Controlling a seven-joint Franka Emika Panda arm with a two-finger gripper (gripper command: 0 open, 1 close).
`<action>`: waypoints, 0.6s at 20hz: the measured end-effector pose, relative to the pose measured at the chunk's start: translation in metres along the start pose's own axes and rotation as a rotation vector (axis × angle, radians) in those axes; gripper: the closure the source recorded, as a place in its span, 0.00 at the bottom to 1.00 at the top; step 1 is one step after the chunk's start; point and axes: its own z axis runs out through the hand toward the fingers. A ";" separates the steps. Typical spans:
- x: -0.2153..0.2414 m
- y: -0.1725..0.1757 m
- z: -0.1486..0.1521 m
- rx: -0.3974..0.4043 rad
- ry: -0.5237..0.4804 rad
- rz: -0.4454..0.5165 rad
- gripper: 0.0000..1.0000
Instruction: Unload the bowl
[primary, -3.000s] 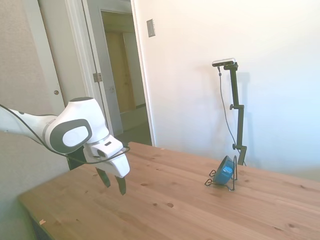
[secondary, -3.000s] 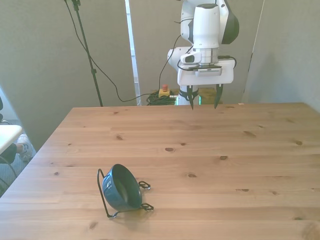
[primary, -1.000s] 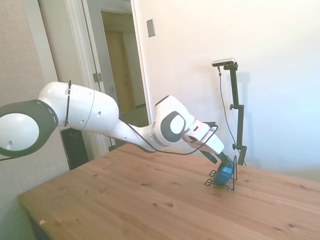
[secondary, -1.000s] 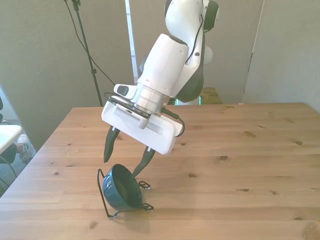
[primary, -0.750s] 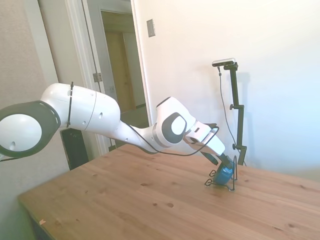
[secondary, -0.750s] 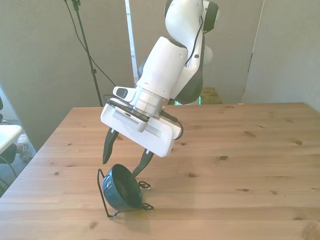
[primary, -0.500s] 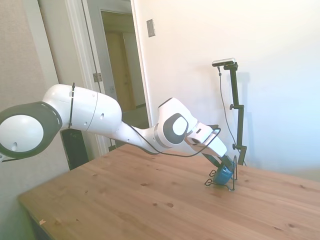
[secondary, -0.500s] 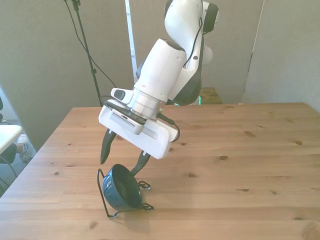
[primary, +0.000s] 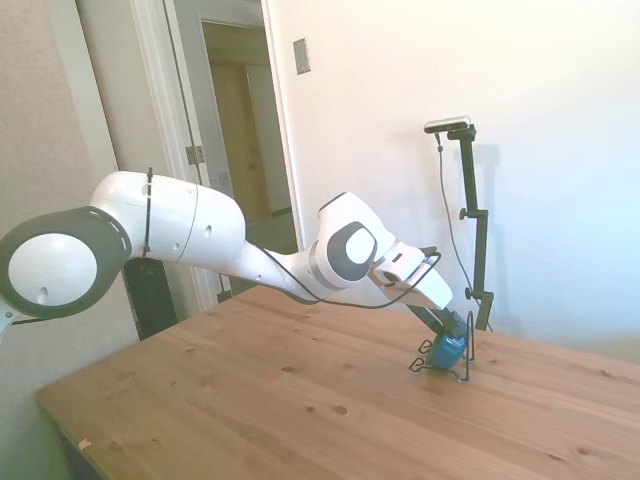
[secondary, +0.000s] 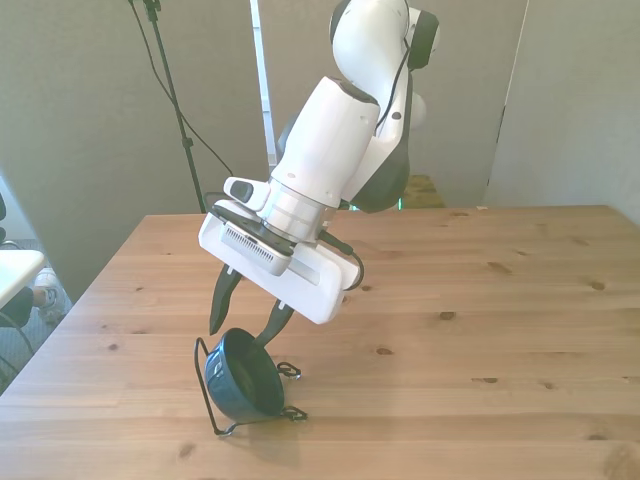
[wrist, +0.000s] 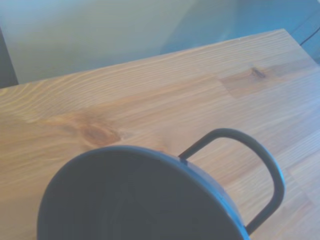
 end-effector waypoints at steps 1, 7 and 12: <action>0.001 -0.001 0.001 -0.006 0.002 0.000 1.00; 0.005 -0.004 0.009 -0.046 0.024 -0.010 1.00; 0.004 -0.008 0.002 -0.082 0.058 -0.025 1.00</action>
